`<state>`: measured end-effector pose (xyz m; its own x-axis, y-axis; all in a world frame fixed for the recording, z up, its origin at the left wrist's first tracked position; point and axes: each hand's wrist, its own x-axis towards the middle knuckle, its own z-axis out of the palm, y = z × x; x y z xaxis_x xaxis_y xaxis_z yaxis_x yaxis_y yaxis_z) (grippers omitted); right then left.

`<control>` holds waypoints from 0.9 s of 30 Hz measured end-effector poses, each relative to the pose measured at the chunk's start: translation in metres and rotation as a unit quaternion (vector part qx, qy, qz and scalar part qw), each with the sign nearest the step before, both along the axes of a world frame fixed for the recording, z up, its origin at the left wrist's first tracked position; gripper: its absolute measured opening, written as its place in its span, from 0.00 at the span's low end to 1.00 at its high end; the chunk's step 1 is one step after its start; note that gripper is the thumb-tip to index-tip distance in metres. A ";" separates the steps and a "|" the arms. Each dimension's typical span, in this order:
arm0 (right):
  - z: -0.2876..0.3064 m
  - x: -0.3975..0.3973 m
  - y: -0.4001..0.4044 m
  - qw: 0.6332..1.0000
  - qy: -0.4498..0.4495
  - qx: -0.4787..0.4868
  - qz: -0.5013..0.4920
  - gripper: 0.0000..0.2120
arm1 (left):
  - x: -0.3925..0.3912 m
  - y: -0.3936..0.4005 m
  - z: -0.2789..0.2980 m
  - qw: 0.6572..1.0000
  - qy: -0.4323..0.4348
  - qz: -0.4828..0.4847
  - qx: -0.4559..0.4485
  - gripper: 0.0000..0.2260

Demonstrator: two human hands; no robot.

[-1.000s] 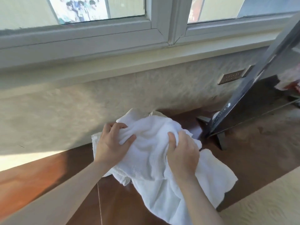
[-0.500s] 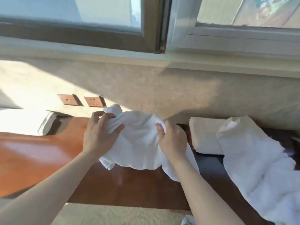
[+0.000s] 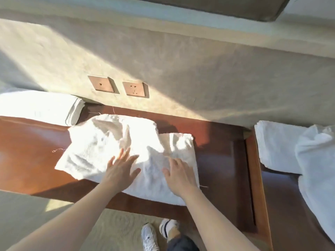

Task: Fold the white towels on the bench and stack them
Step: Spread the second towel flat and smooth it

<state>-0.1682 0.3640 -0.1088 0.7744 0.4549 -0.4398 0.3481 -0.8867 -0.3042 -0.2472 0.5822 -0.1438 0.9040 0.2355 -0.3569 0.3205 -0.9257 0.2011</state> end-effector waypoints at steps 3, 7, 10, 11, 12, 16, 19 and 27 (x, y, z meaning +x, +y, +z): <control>-0.015 0.011 -0.010 1.000 0.020 0.001 0.000 0.23 | 0.010 -0.023 -0.014 0.997 0.041 -0.056 -0.026 0.26; -0.040 0.032 -0.007 0.999 0.021 0.033 -0.008 0.24 | 0.040 -0.040 -0.025 0.994 0.054 -0.086 -0.028 0.27; -0.065 0.041 0.000 0.997 0.032 0.062 -0.029 0.30 | 0.068 -0.041 -0.038 0.991 0.070 -0.111 -0.014 0.30; -0.074 0.043 0.003 0.997 0.020 0.062 -0.028 0.30 | 0.075 -0.042 -0.044 0.990 0.074 -0.117 -0.006 0.32; -0.083 0.044 0.004 0.998 0.007 0.055 -0.022 0.31 | 0.080 -0.044 -0.050 0.990 0.079 -0.121 -0.003 0.34; -0.112 0.043 0.008 0.999 -0.015 0.032 -0.038 0.31 | 0.082 -0.053 -0.074 0.988 0.081 -0.128 0.004 0.35; -0.125 0.046 0.013 0.996 -0.058 0.022 -0.061 0.31 | 0.083 -0.055 -0.087 0.991 0.051 -0.120 0.011 0.35; -0.153 0.083 0.002 0.986 -0.145 0.022 -0.076 0.33 | 0.118 -0.050 -0.110 0.985 -0.034 -0.167 -0.005 0.35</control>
<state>-0.0854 0.3657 -0.2613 0.9254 0.3377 -0.1722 0.2905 -0.9236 -0.2502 -0.1296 0.5326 -0.2538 0.9521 -0.0828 -0.2945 -0.0165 -0.9751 0.2210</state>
